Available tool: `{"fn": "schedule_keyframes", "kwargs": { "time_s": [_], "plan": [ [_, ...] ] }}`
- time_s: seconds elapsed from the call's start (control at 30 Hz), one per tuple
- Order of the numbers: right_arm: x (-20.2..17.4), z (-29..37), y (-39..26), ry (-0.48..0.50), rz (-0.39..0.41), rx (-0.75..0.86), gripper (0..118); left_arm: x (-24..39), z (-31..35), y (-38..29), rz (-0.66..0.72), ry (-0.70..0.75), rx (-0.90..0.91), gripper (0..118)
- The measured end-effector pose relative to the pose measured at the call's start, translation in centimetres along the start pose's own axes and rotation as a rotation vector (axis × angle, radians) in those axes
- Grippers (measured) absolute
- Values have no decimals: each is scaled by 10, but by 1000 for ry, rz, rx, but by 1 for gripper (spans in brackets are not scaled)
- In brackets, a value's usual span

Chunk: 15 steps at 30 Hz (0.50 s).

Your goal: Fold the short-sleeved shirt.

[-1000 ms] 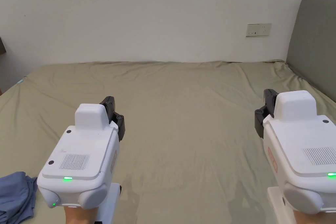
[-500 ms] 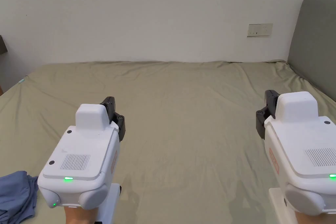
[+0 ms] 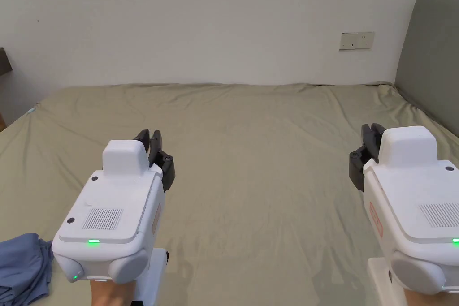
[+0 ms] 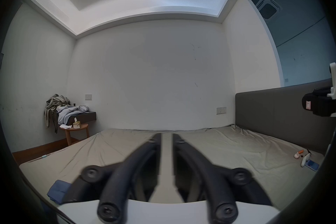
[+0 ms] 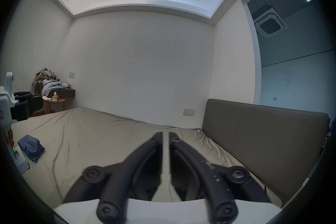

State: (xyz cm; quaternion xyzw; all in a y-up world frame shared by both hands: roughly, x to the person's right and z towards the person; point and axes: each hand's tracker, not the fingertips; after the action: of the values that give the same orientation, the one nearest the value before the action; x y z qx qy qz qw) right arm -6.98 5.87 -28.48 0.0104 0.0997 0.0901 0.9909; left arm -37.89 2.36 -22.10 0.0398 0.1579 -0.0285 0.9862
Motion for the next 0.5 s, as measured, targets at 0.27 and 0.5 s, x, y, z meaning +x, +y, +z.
{"fn": "schedule_keyframes", "kwargs": {
  "time_s": [0.27,0.5],
  "plan": [
    [1,-1,-4,-12,-43,7,118,-2,-3,-2,24,-18,-15,118],
    [2,-3,-3,-14,-49,9,118,-2,-5,-6,16,-20,-28,118]
  ]
}}
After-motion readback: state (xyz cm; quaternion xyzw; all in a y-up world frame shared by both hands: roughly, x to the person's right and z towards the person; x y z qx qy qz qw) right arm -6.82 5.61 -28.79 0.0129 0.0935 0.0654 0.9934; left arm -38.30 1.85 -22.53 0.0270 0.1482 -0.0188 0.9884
